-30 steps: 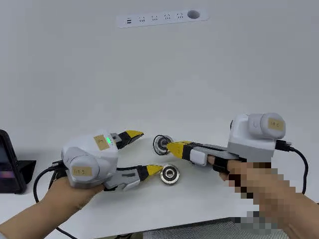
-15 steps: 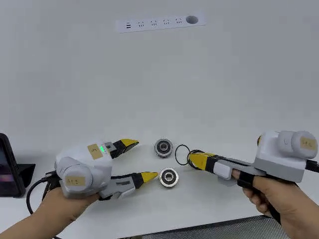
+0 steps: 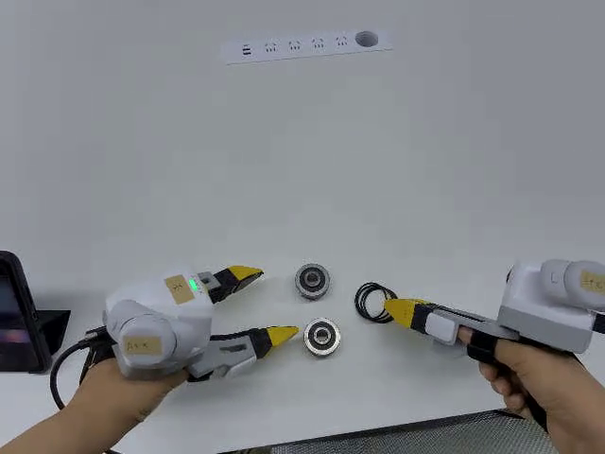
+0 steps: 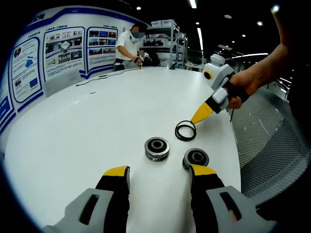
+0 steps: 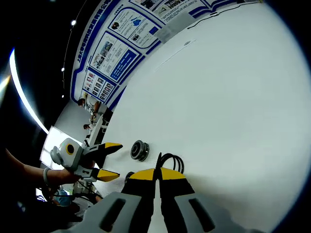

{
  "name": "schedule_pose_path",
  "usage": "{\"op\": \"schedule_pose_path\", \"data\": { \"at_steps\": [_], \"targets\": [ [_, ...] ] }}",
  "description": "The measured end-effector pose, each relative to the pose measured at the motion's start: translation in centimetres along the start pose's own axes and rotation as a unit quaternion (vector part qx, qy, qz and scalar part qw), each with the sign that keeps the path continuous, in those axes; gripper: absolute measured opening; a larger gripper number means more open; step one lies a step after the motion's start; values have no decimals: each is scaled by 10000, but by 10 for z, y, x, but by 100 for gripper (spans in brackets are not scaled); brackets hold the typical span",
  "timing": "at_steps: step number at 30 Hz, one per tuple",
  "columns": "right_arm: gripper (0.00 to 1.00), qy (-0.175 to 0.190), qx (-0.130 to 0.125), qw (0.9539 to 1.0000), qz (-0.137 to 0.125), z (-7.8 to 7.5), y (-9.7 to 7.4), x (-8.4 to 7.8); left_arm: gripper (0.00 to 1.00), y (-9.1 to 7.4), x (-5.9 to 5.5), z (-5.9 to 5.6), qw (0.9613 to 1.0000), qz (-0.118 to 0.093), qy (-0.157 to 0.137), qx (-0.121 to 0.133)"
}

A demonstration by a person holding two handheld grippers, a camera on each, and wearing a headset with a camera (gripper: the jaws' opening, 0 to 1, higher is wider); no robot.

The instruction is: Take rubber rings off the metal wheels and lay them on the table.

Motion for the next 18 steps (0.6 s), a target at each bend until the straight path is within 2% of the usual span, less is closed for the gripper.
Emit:
{"op": "schedule_pose_path", "data": {
  "at_steps": [5, 13, 18],
  "targets": [
    [8, -313, -64, 9995, -6, 2, -3, 3, 50, -4, -1, 0, 10000, -8, -18, 30],
    [11, -469, -121, 9988, 9, 2, -7, 2, 50, -9, -6, -4, 9999, -19, -82, 71],
    [16, -747, -100, 9972, 13, 6, -10, 2, 51, -14, -7, -7, 9998, -76, -137, 87]
  ]
}}
Point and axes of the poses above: the centre of the closed fingertips' face, and the gripper's own axes: y roughly forward along the fingers, z roughly to its left, x roughly out of its top, the point moved 4 cm from there along -y, roughly backward along the fingers, and after that the axes turned 6 degrees about -x, right-handed, at the moved point
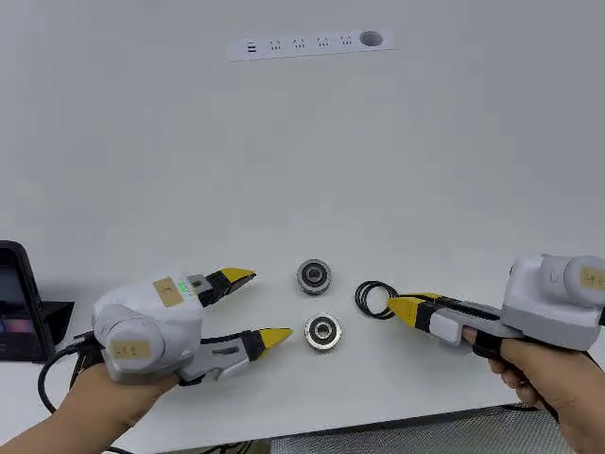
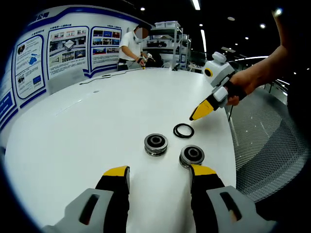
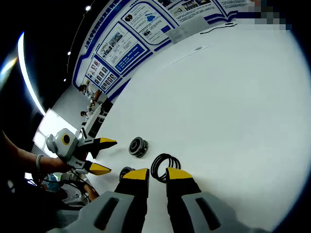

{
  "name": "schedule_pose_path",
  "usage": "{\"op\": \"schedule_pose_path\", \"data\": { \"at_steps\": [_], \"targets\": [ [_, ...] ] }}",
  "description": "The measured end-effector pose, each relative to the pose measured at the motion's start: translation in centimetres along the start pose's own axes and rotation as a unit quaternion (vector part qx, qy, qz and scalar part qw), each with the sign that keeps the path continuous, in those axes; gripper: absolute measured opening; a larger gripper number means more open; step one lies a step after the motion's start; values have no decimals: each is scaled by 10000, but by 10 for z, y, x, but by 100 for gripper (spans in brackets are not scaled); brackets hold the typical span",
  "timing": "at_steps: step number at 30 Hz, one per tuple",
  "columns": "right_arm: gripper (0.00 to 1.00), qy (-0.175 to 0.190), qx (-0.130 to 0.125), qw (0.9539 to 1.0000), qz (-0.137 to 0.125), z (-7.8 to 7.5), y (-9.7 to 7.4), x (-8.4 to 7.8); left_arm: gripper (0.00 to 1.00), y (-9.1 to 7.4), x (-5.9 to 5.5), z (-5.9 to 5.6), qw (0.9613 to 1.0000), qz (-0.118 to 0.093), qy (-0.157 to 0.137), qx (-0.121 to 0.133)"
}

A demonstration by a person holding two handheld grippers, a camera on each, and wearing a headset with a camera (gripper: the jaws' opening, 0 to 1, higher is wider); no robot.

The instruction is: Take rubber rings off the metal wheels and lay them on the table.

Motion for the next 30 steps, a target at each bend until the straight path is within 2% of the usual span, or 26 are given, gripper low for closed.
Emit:
{"op": "schedule_pose_path", "data": {
  "at_steps": [3, 8, 12, 18, 20, 24, 28, 30],
  "targets": [
    [22, -278, 54, 9996, 0, 4, -3, 0, 51, -4, 0, -3, 10000, -31, -60, 10],
    [38, -734, 99, 9972, 63, 4, -5, -5, 53, -10, -1, -8, 9998, -105, -183, 38],
    [50, -1216, 45, 9926, 38, 7, -8, -8, 54, -17, -5, -12, 9997, -100, -209, 66],
    [63, -1608, -44, 9869, 138, 10, -13, -14, 54, -27, -8, -17, 9995, -136, -231, 156],
    [65, -1771, -63, 9840, 179, 12, -14, -16, 54, -30, -8, -18, 9995, -147, -208, 199],
    [70, -2233, -75, 9745, 195, 17, -18, -20, 56, -37, -8, -22, 9991, -239, -231, 247],
    [75, -2529, -43, 9673, 193, 22, -21, -25, 58, -41, -8, -27, 9990, -308, -219, 255],
    [77, -2775, -51, 9605, 180, 24, -22, -27, 59, -43, -8, -28, 9988, -353, -226, 262]
  ]
}}
Point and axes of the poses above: the centre of the closed fingertips' face, and the gripper's own axes: y roughly forward along the fingers, z roughly to its left, x roughly out of its top, the point moved 4 cm from there along -y, roughly backward along the fingers, and after that the axes turned 6 degrees about -x, right-handed, at the moved point
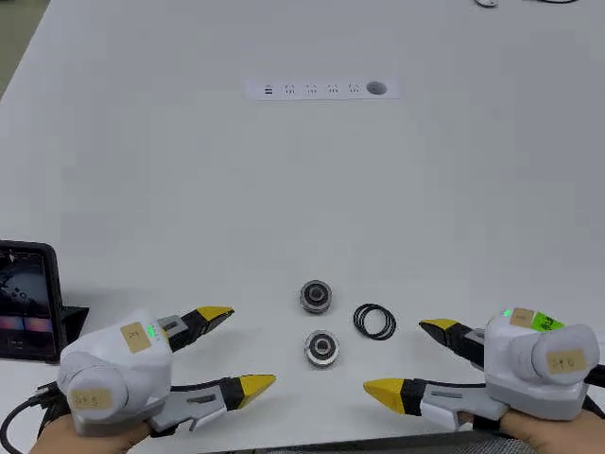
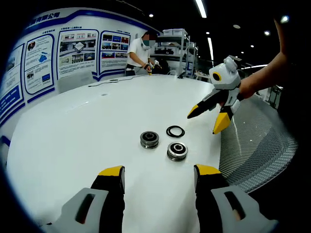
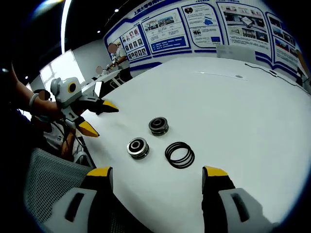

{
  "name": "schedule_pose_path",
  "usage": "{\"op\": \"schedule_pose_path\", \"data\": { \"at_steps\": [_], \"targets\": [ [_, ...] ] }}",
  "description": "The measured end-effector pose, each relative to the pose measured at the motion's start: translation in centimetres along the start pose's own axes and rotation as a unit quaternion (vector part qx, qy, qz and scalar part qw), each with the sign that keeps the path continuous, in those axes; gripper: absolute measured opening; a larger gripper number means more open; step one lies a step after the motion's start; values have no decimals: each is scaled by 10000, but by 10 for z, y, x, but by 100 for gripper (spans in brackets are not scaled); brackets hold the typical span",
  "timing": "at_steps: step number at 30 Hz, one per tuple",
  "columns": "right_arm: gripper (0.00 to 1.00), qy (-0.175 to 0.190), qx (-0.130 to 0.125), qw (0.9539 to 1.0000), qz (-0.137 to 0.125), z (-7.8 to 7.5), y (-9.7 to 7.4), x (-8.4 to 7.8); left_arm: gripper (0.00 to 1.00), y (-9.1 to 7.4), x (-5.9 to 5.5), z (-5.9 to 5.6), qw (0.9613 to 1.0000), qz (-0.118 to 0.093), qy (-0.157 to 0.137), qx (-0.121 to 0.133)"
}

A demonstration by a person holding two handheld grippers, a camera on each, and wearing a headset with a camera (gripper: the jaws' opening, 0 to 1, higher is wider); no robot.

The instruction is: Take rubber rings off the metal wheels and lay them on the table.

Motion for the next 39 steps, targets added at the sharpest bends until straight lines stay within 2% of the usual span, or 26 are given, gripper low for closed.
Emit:
{"op": "schedule_pose_path", "data": {
  "at_steps": [4, 6, 13, 17, 23, 28, 34, 39],
  "targets": [
    [83, -277, -31, 9996, -29, 5, -1, -3, 62, -4, 0, -4, 10000, -64, -27, 30],
    [86, -338, -54, 9994, 60, 6, -2, -7, 63, -5, -1, -7, 10000, -75, -64, 14],
    [99, -539, -74, 9985, -10, 10, -2, -5, 65, -11, -7, -13, 9999, -93, -82, 103],
    [99, -600, -94, 9981, 26, 12, -3, -7, 68, -14, -11, -17, 9999, -40, -5, 107],
    [99, -626, -140, 9979, 114, 12, -4, -12, 76, -19, -14, -16, 9998, -47, -23, 209],
    [99, -613, -187, 9979, 88, 11, -5, -12, 78, -21, -15, -16, 9997, -45, -34, 242],
    [99, -603, -248, 9979, 36, 8, -6, -10, 87, -22, -16, -12, 9993, -54, -108, 340],
    [99, -568, -262, 9980, 27, 8, -6, -10, 87, -22, -18, -11, 9993, -48, -109, 365]
  ]
}}
Point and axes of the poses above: the centre of the closed fingertips' face, and the gripper's own axes: y roughly forward along the fingers, z roughly to its left, x roughly out of its top, the point moved 4 cm from there along -y, roughly backward along the fingers, and after that the axes turned 6 degrees about -x, right-handed, at the moved point
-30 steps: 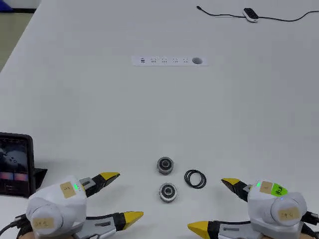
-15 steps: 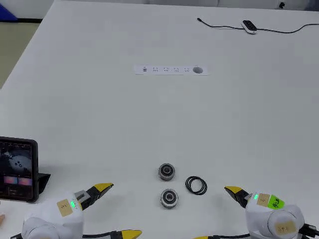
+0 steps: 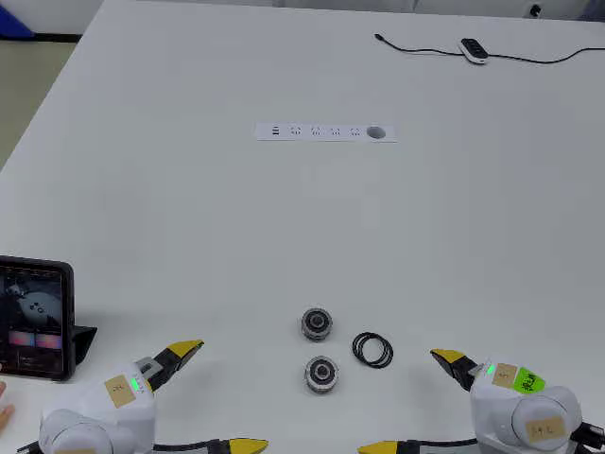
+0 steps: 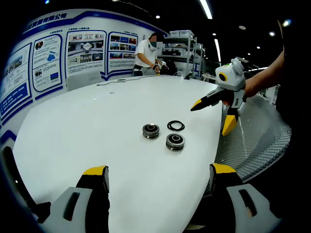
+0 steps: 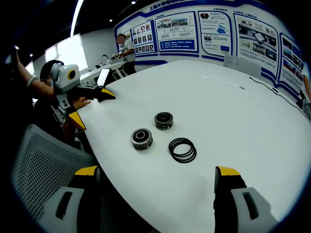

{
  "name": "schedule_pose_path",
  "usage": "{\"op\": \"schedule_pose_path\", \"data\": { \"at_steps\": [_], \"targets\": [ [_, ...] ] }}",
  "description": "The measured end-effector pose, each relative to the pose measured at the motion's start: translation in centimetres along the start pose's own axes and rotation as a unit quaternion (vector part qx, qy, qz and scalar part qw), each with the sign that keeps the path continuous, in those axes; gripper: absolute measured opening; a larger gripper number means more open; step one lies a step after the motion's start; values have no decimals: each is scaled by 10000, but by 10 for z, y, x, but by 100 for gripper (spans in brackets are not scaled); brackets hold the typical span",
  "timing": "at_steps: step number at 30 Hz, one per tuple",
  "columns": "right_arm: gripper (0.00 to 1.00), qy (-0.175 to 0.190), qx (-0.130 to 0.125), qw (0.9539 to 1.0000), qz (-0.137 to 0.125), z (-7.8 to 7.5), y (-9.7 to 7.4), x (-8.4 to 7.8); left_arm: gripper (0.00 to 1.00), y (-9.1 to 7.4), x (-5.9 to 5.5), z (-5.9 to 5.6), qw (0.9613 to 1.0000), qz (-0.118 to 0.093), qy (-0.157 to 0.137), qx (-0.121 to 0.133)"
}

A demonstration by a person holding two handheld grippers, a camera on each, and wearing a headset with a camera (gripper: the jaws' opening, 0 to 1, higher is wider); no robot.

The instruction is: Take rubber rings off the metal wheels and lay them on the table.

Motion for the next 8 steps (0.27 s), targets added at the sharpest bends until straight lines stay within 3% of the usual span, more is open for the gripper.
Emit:
{"op": "schedule_pose_path", "data": {
  "at_steps": [8],
  "targets": [
    [99, 41, -33, 10000, -33, -3, -1, 0, 87, -2, -1, 1, 10000, 34, -26, 28]
  ]
}}
Point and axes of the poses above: the centre of the closed fingertips' face, and the gripper's own axes: y roughly forward along the fingers, z roughly to its left, x roughly out of its top, the point moved 4 cm from there along -y, roughly backward along the fingers, and after that the axes turned 6 degrees about -x, right-handed, at the moved point
